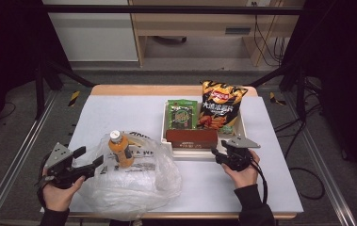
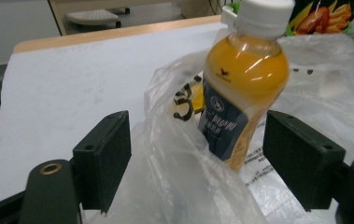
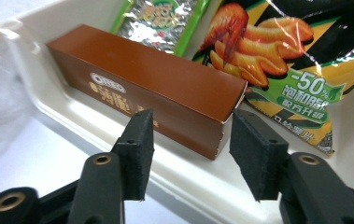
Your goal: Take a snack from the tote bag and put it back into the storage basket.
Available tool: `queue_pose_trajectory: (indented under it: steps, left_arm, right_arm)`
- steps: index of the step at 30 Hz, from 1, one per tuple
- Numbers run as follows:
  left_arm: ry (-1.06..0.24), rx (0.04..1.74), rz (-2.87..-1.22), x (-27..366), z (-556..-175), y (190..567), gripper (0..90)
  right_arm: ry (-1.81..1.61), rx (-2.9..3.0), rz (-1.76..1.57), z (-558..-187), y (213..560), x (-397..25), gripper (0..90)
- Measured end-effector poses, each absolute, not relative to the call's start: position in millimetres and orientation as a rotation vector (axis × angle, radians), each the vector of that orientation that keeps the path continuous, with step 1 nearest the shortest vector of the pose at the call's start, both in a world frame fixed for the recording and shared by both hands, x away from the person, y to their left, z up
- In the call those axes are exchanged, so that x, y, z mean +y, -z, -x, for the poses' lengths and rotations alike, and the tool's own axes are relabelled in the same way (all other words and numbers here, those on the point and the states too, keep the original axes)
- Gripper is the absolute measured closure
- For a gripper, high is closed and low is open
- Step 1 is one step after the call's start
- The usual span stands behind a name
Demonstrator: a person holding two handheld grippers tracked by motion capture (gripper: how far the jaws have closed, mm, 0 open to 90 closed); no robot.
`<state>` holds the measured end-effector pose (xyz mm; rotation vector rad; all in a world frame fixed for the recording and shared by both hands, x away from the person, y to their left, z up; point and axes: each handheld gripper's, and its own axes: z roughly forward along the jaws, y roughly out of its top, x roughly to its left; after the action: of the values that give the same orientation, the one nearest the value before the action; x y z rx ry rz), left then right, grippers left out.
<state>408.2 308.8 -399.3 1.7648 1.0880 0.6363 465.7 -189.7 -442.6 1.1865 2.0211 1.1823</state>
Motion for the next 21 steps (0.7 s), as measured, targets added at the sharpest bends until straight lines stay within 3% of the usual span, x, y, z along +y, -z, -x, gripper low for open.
queue_pose_trajectory:
  steps: [21]
  left_arm:
    - [-0.649, 0.994, -1.767, 266.1, -419.0, 368.0, 23.0]
  right_arm:
    - [-1.321, 2.013, -1.133, -428.9, 426.7, -196.1, 36.3]
